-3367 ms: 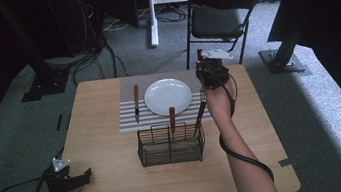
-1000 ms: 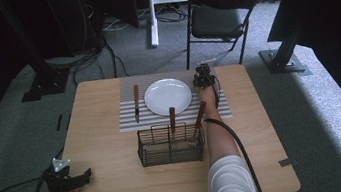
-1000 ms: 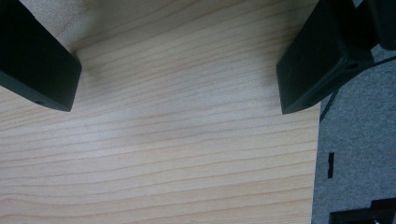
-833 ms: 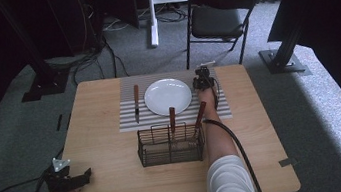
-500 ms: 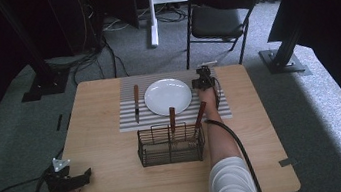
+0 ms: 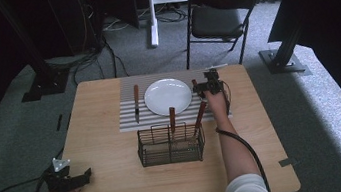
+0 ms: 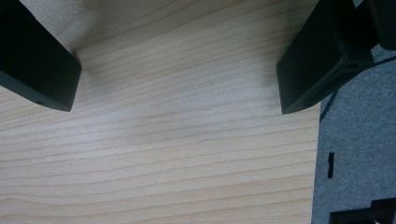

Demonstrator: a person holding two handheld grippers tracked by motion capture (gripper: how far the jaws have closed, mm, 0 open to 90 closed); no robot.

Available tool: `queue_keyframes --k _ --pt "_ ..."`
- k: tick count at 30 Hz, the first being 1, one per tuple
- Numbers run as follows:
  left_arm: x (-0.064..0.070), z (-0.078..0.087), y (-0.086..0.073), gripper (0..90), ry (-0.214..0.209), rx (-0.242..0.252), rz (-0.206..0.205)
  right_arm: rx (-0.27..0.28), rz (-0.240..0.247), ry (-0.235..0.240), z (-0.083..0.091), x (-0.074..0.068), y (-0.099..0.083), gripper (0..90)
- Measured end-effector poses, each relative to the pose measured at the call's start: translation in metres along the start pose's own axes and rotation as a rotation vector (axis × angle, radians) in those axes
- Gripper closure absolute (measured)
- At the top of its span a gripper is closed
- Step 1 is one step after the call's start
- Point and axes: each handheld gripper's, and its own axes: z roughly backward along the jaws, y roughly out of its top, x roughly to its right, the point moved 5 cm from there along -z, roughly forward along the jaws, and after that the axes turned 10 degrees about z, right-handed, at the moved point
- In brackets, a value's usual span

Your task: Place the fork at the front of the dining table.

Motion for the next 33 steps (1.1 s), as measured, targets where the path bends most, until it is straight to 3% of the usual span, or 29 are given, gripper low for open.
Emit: queue_keyframes --k 4,5,10,17,33 --pt "0.000 0.000 0.000 0.0 0.000 0.000 0.000 -0.010 0.028 0.002 0.008 -0.001 -0.013 18.9" --pt "0.000 0.000 0.000 0.0 0.000 0.000 0.000 -0.019 0.046 -0.004 0.015 -0.003 -0.024 19.2" --pt "0.000 0.000 0.000 0.0 0.000 0.000 -0.001 -0.027 0.042 0.047 0.026 -0.007 -0.044 23.0" --pt "0.000 0.000 0.000 0.0 0.000 -0.001 -0.001 -0.078 0.039 0.076 0.027 -0.013 -0.072 23.5" --pt "0.000 0.000 0.000 0.0 0.000 -0.001 -0.001 -0.089 0.070 0.158 0.026 -0.029 -0.082 22.9"
